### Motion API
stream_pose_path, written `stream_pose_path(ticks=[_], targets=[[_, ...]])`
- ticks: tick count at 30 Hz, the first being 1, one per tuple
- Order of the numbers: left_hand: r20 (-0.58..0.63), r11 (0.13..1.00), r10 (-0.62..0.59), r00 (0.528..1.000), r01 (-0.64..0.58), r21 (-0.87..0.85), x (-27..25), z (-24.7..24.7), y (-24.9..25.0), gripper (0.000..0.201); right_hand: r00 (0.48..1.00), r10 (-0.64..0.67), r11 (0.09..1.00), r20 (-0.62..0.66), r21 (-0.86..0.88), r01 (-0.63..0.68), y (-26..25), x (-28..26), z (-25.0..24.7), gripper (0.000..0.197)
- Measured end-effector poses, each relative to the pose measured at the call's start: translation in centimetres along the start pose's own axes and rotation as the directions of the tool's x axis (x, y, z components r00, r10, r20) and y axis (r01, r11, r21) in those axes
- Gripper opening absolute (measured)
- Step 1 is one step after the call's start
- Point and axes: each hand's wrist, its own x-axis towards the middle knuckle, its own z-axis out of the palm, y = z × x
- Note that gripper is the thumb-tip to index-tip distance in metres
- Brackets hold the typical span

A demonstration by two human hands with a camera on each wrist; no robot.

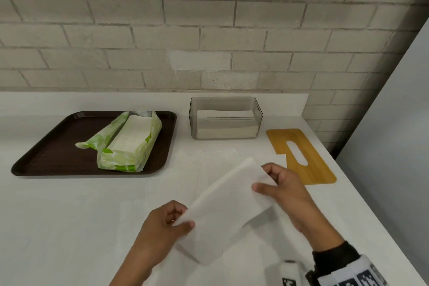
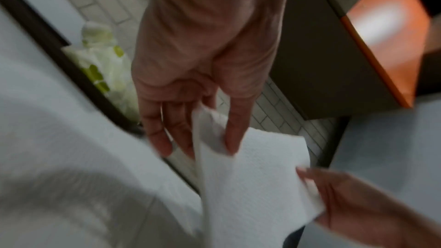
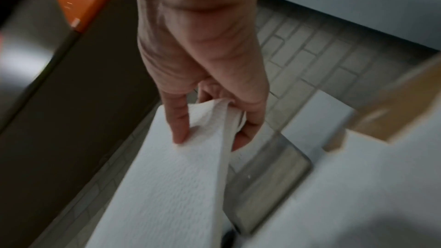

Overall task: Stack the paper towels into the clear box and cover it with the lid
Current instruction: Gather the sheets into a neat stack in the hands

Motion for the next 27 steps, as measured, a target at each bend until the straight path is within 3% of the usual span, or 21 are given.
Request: stream_pose_path(ticks=[2, 5, 7, 9, 10, 12, 14, 18, 22, 24, 27], targets=[[0.107, 0.996, 0.046, 0.993, -0.054, 0.069, -0.2, 0.6, 1.2, 0.012, 0.988, -0.086, 0.990, 0.130, -0.104, 0.100, -2.4, 0.1, 0.1, 0.019], [0.043, 0.981, 0.187, 0.981, -0.189, 0.053, -0.1, 2.8, 3.2, 0.015, 0.951, -0.159, 0.948, 0.265, -0.227, 0.222, -5.2, 0.1, 1.3, 0.021], [-0.050, 0.972, 0.233, 0.971, -0.231, 0.050, 0.0, 4.0, 4.0, 0.015, 0.942, -0.266, 0.938, 0.202, -0.173, 0.302, -6.2, 0.1, 1.8, 0.026], [-0.128, 0.968, 0.239, 0.962, -0.246, -0.041, 0.3, 4.6, 4.1, 0.013, 0.937, -0.343, 0.938, 0.058, -0.025, 0.345, -5.8, 0.3, 2.1, 0.040], [-0.163, 0.963, 0.236, 0.958, -0.252, -0.092, 0.5, 4.7, 4.1, 0.015, 0.947, -0.322, 0.945, 0.007, 0.056, 0.321, -5.1, 0.3, 2.4, 0.048], [-0.219, 0.953, 0.220, 0.950, -0.258, -0.158, 0.8, 4.8, 3.9, 0.020, 0.981, -0.194, 0.967, 0.030, 0.173, 0.186, -2.6, 0.1, 3.7, 0.054], [-0.239, 0.948, 0.220, 0.946, -0.265, -0.177, 1.1, 5.0, 3.8, 0.024, 0.991, -0.116, 0.990, 0.065, 0.092, 0.110, -0.4, -0.3, 5.3, 0.050], [-0.233, 0.955, 0.241, 0.942, -0.273, -0.113, 1.3, 5.8, 3.1, 0.037, 0.987, -0.161, 0.987, -0.022, 0.008, 0.161, 1.2, -0.2, 6.5, 0.048], [-0.278, 0.981, 0.136, 0.951, -0.169, -0.099, 1.8, 5.7, 1.7, 0.031, 0.994, -0.045, 0.977, 0.096, -0.205, 0.064, 2.2, 1.5, 5.8, 0.050], [-0.334, 0.982, 0.089, 0.938, -0.139, -0.128, 2.1, 4.8, 1.3, 0.032, 1.000, -0.015, 0.979, -0.019, -0.204, 0.011, 2.3, 3.6, 4.1, 0.045], [-0.379, 0.974, 0.068, 0.923, -0.144, -0.175, 2.3, 3.4, 1.5, 0.030, 0.974, 0.129, 0.933, -0.183, -0.310, -0.182, 2.8, 7.5, 1.4, 0.035]])
